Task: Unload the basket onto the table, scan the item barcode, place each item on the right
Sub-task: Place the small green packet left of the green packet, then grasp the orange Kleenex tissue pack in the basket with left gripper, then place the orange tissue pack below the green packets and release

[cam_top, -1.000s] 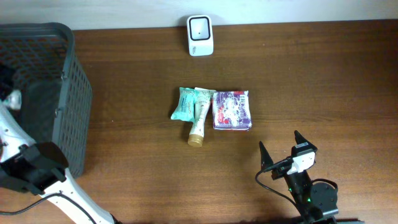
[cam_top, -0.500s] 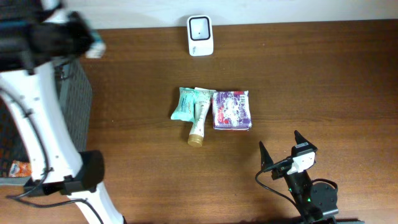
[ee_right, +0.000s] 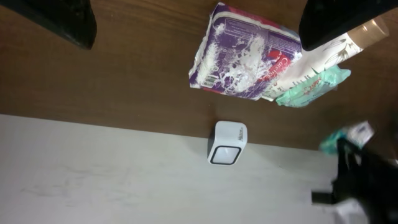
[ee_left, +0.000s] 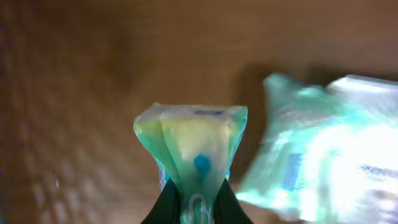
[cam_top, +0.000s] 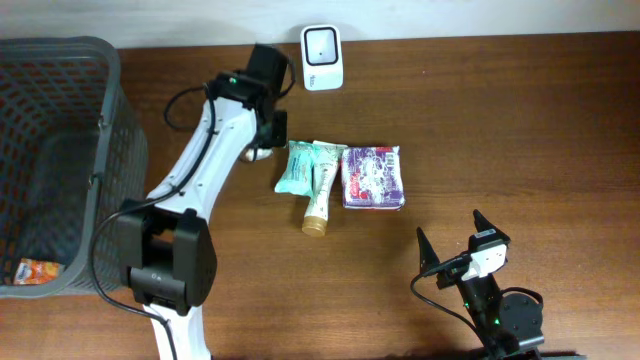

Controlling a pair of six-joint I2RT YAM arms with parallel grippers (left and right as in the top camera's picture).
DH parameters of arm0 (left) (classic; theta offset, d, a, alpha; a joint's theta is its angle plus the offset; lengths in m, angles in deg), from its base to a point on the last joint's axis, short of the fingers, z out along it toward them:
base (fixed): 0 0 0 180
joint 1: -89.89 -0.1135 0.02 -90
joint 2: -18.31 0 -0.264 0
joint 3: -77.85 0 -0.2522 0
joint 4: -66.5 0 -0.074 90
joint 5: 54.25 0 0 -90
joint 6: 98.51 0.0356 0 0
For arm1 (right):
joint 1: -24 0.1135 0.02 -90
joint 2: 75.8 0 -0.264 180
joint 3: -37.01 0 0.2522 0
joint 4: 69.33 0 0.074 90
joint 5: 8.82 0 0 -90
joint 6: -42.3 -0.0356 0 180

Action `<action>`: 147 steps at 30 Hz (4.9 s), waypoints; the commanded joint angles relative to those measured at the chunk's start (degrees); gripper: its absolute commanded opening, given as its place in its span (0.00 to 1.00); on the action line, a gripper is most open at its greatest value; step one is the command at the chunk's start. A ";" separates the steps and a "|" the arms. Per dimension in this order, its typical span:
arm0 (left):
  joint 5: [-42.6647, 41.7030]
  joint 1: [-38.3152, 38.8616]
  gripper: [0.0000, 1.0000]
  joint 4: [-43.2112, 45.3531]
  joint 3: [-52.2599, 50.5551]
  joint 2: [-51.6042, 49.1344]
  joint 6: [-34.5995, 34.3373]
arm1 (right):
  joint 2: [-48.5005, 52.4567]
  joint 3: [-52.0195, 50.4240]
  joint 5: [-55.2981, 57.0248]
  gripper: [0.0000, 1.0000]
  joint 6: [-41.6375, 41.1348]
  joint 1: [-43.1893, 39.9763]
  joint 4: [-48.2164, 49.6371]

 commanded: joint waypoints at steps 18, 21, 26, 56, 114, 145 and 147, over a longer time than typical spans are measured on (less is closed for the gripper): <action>2.84 -10.54 0.99 2.80 15.39 21.22 0.81 | -0.35 -0.31 -0.50 0.99 -0.07 -0.46 -0.24; 12.02 -23.45 0.99 -6.10 15.39 24.39 -9.73 | -0.35 -0.31 -0.50 0.99 -0.07 -0.46 -0.24; 15.98 -40.92 0.99 -14.40 14.95 18.43 -12.96 | -0.35 -0.31 -0.52 0.99 -0.07 -0.46 -0.24; 17.84 -55.08 0.73 -10.97 -5.42 -9.27 -20.06 | -0.35 -0.31 -0.50 0.99 -0.07 -0.46 -0.24; -11.67 1.18 0.00 -10.36 -11.98 8.94 -32.15 | -0.35 -0.31 -0.50 0.99 -0.07 -0.46 -0.24; -6.56 -13.31 0.99 -26.10 24.04 16.63 -7.89 | -0.35 -0.31 -0.50 0.99 -0.07 -0.46 -0.24; -6.47 -15.10 0.99 -24.94 24.04 16.63 -7.85 | -0.35 -0.31 -0.50 0.98 -0.07 -0.46 -0.24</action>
